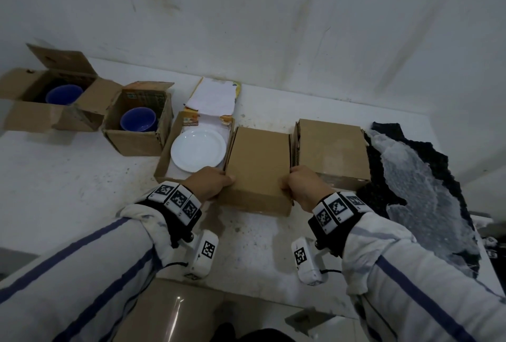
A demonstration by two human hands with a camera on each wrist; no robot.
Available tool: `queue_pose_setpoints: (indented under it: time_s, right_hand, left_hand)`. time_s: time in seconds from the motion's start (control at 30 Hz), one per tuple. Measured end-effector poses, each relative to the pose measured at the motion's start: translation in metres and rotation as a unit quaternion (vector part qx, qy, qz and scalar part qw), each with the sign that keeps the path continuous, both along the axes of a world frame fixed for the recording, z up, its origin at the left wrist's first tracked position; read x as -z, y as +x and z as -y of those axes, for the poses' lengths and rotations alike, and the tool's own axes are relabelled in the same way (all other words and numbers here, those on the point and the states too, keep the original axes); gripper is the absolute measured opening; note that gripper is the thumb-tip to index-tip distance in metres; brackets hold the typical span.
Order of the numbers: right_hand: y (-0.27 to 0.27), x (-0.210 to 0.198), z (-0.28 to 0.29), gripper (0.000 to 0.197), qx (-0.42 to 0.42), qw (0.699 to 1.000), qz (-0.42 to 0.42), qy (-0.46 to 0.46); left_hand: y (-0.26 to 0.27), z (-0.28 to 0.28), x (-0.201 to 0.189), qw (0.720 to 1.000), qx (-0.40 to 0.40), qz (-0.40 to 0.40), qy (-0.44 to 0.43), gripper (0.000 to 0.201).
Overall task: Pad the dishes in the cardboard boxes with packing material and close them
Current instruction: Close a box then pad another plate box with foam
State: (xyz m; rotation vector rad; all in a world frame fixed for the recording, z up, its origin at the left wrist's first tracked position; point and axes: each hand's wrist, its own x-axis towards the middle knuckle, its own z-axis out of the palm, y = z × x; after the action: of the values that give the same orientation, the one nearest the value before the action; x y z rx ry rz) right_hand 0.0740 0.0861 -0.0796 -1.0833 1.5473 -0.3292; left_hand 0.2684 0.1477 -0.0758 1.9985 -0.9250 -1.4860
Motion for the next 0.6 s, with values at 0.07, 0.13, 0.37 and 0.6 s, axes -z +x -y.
queue_pose_setpoints:
  time_s: [0.07, 0.13, 0.37, 0.6]
  right_hand:
    - [-0.001, 0.002, -0.001, 0.021, -0.001, 1.000, -0.002, -0.004]
    - [-0.001, 0.002, -0.003, 0.025, 0.000, 1.000, -0.001, -0.011]
    - [-0.001, 0.001, -0.010, 0.029, -0.023, 0.997, -0.046, -0.061]
    - [-0.005, -0.012, -0.006, 0.010, -0.112, 0.980, -0.147, -0.079]
  left_hand:
    - [-0.001, 0.000, 0.000, 1.000, 0.000, 0.018, 0.001, 0.033]
    - [-0.002, -0.001, 0.001, 0.999, -0.004, 0.044, -0.009, 0.033]
    - [-0.006, -0.008, 0.000, 0.996, -0.016, 0.083, -0.029, 0.034]
    - [-0.008, -0.016, -0.002, 0.994, -0.001, 0.108, -0.037, 0.029]
